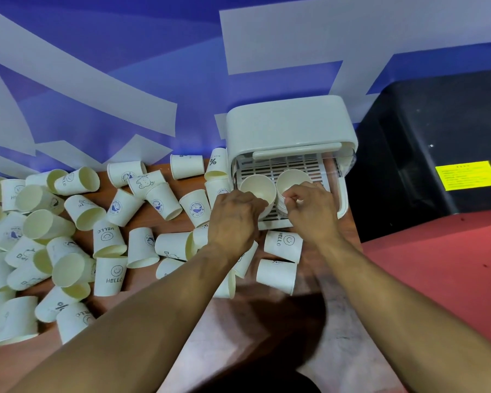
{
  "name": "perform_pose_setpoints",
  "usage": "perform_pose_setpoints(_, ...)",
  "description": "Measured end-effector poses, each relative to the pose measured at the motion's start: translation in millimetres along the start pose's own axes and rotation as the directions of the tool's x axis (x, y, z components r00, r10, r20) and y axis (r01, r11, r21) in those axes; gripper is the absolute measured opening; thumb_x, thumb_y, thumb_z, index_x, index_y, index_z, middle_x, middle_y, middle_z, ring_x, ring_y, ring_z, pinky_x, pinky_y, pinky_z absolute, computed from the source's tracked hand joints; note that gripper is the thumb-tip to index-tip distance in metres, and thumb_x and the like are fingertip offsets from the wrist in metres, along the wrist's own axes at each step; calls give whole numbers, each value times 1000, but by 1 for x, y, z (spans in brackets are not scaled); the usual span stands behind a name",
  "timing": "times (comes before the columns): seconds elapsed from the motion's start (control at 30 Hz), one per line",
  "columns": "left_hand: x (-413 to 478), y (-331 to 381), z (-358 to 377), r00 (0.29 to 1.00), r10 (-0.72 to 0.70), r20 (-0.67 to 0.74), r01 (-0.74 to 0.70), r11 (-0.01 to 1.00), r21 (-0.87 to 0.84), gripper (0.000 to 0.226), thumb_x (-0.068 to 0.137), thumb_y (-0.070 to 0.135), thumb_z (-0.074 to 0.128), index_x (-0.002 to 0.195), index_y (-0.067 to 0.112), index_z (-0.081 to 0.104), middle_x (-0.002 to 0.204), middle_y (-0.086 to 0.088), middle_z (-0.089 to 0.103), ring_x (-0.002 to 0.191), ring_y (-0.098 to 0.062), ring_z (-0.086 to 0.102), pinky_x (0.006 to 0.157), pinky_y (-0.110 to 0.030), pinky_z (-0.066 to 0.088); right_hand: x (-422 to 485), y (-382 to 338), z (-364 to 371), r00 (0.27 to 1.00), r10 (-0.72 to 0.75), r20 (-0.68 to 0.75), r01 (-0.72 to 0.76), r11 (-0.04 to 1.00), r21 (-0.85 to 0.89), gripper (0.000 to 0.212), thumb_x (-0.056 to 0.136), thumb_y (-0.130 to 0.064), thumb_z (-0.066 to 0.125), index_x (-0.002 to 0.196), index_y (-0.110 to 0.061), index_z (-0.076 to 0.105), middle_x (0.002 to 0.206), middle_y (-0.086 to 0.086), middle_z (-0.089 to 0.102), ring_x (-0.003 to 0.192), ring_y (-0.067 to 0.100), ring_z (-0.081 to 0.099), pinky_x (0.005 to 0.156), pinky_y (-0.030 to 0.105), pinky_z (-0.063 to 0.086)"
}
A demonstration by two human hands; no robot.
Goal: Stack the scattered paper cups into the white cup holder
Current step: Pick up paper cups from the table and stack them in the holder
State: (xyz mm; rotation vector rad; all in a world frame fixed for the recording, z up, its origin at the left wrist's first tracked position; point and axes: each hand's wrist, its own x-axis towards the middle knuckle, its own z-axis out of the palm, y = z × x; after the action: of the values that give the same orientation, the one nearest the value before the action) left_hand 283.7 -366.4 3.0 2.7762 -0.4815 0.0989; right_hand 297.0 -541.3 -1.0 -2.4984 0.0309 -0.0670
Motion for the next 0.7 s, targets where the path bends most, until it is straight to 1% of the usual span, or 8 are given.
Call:
perform_pose_setpoints(0.1, 2, 2, -1, 999, 4, 39, -4, 1000, 16, 38, 68, 4, 69, 103, 19, 74, 90, -3, 70, 83, -28, 59, 71, -32, 38, 2, -2, -1, 999, 19, 50, -18, 1000, -17, 11, 85, -11, 62, 84, -17, 71, 83, -2, 65, 88, 20, 53, 69, 27, 35)
perform_pose_setpoints(0.17, 1, 5, -4, 1000, -15, 12, 15, 1000, 2, 39, 75, 5, 69, 112, 18, 70, 102, -4, 68, 88, -29, 59, 73, -35, 43, 0, -7, -4, 998, 6, 60, -4, 999, -43, 12, 85, -13, 62, 92, -18, 71, 90, -2, 66, 92, 20, 55, 72, 25, 34)
perform_pose_setpoints(0.23, -4, 7, -11, 997, -22, -68, 18, 998, -53, 36, 84, 9, 68, 118, 17, 65, 113, -6, 63, 91, -30, 59, 75, -40, 49, -8, -13, -10, 999, -46, 3, 46, 998, -42, 18, 83, -14, 64, 100, -18, 68, 99, -2, 65, 95, 19, 56, 78, 25, 38)
perform_pose_setpoints(0.3, -15, 7, -20, 990, -11, -139, 0, 996, -84, 33, 87, 15, 67, 120, 16, 63, 117, -6, 61, 93, -29, 58, 76, -41, 50, -19, -22, -13, 993, -101, -68, 102, 995, 14, 21, 81, -14, 66, 101, -19, 64, 99, -4, 63, 94, 17, 56, 80, 27, 43)
perform_pose_setpoints(0.37, -31, 3, -26, 985, -25, -169, 12, 997, -82, 30, 87, 18, 69, 117, 17, 64, 117, -4, 61, 93, -28, 58, 75, -40, 50, -31, -34, -14, 986, -131, -107, 139, 988, 72, 22, 80, -14, 66, 101, -19, 63, 97, -6, 62, 91, 16, 57, 79, 30, 46)
perform_pose_setpoints(0.47, -59, -7, -35, 984, -70, -165, 59, 996, -72, 24, 86, 22, 68, 111, 21, 66, 113, 0, 61, 92, -24, 57, 75, -41, 50, -50, -59, -10, 973, -198, -119, 210, 973, 92, 22, 78, -13, 67, 100, -17, 64, 92, -4, 62, 86, 18, 58, 75, 33, 47)
perform_pose_setpoints(0.57, -89, -17, -53, 973, -121, -194, 112, 992, -57, 21, 85, 22, 68, 105, 20, 69, 108, 1, 63, 89, -23, 59, 73, -39, 49, -70, -87, -5, 964, -247, -96, 258, 959, 120, 20, 77, -14, 69, 96, -19, 64, 90, -6, 63, 83, 15, 58, 74, 29, 46)
perform_pose_setpoints(0.7, -133, -41, -85, 944, -225, -239, 223, 974, -35, 24, 84, 26, 70, 108, 22, 69, 108, 3, 64, 94, -23, 59, 77, -40, 48, -90, -121, 5, 944, -328, -40, 330, 936, 117, 20, 78, -17, 67, 98, -21, 65, 91, -8, 63, 86, 13, 57, 76, 27, 45)
